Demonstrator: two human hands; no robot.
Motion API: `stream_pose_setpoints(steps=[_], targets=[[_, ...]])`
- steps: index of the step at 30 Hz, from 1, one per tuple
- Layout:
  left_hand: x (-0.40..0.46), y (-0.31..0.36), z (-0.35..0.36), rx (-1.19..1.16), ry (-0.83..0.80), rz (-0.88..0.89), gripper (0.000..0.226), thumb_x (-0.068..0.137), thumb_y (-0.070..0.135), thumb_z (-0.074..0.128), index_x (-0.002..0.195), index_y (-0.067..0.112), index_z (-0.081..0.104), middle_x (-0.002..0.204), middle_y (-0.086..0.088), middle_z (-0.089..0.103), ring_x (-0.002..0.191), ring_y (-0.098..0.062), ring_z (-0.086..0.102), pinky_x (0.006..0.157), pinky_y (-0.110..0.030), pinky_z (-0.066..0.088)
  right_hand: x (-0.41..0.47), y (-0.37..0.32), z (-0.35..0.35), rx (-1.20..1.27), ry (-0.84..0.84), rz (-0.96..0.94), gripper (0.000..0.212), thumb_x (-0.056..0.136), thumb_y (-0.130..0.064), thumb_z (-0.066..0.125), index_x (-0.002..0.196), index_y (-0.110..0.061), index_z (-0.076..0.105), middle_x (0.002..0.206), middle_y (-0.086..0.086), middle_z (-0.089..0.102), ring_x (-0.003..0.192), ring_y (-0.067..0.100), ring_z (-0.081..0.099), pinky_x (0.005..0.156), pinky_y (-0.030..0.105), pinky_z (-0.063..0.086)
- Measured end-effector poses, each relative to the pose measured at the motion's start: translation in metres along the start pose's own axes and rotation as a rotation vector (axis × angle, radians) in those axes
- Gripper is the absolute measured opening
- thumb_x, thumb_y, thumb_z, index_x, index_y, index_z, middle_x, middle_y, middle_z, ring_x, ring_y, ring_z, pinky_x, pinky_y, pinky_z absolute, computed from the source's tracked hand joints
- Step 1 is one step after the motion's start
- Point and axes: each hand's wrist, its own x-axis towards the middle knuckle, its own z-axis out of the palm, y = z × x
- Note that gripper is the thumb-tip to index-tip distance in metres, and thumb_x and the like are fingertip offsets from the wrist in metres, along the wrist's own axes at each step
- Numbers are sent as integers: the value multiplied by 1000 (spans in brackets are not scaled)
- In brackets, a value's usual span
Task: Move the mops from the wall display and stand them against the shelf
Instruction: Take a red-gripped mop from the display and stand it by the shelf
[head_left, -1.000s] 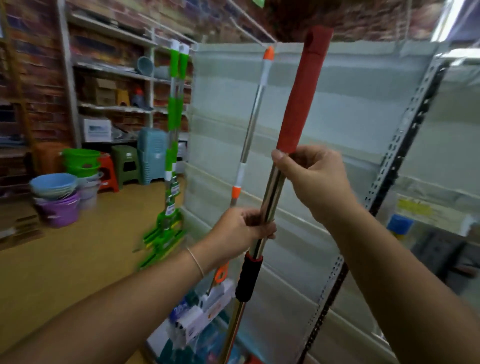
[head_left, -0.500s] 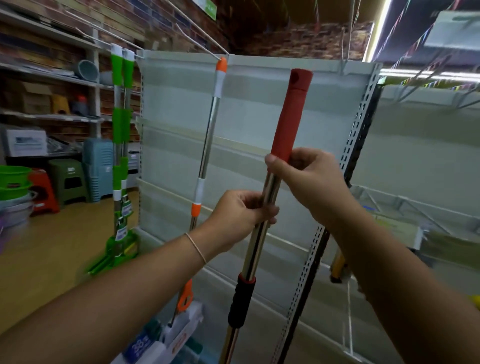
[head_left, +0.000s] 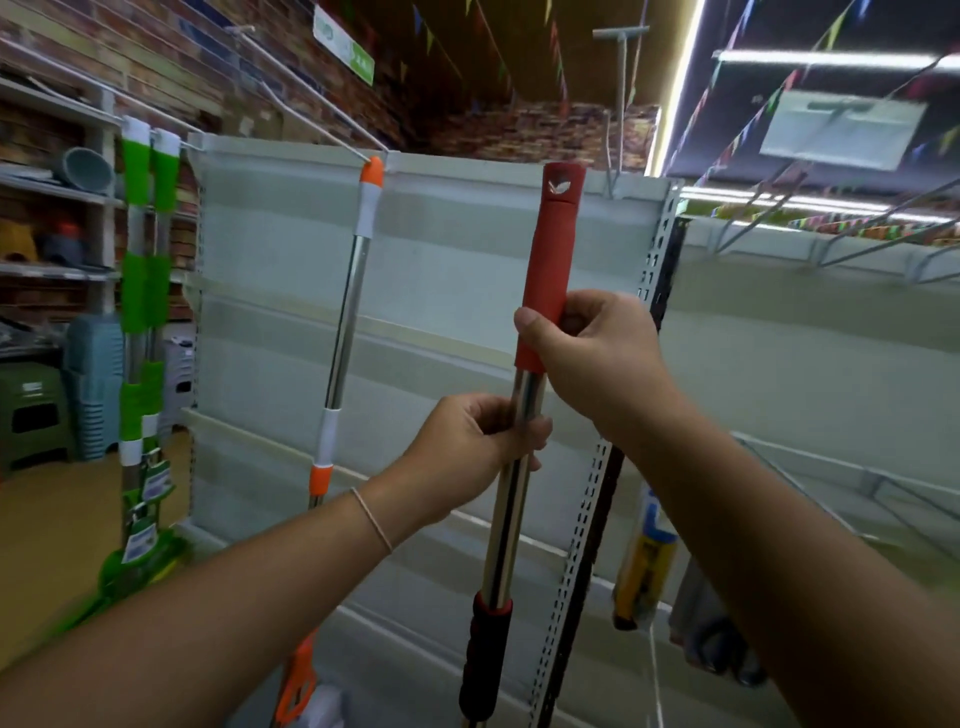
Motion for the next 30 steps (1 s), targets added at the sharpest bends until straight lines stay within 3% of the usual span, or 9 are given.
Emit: stream_pose_setpoints(steps=[3,6,10,13,17,21,28,30], targets=[[18,8,-1,-6,-28,35,22,72,31,79,85,13,72,79,-8,74,75,-28,72,77,-39,60,13,-6,-3,-30,50,-3,9,89,-28,70,85,-25,63,81,2,73,71,14,73,68,30,63],[34,15,-2,0,-42,84,14,77,24,78,81,13,72,75,-9,72,70,-26,70,73,-37,60,25,-15,-5,-45,97,6,15,90,-26,69,99,-14,68,82,3,73,72,14,74,70,33,63],[50,28,-6,7,-76,112,16,78,21,78,84,7,71,80,-12,72,73,-29,70,71,-36,60,36,-25,-4,-88,171,22,4,90,-23,68,90,-20,66,81,5,73,73,17,74,74,40,63],[60,34,-8,-8,-100,104,19,78,19,78,86,4,71,85,-16,73,78,-35,71,77,-44,60,42,-32,-1,-154,225,32,13,89,-21,68,78,-25,63,77,3,73,72,17,74,75,42,62],[68,41,-12,-22,-164,115,15,76,21,79,82,9,73,81,-13,74,80,-33,72,76,-42,60,46,-39,1,-170,268,46,16,90,-18,67,78,-26,60,79,2,72,72,14,73,74,38,63],[78,47,-14,-19,-226,131,12,75,22,80,80,14,73,73,-4,74,75,-27,73,72,-36,61,50,-42,0,-222,326,60,4,92,-18,65,87,-18,65,83,4,73,75,17,73,76,40,62],[91,35,-13,-14,-228,167,8,76,23,79,77,18,73,69,3,74,70,-20,72,70,-33,58,58,-36,3,-226,325,110,1,92,-15,65,93,-15,66,85,4,72,78,16,73,78,36,62],[95,33,-14,-19,-232,164,7,77,22,79,78,19,73,69,2,74,69,-20,72,69,-32,59,61,-33,3,-222,307,119,14,92,-16,65,103,-8,68,87,3,71,81,16,72,79,34,61]])
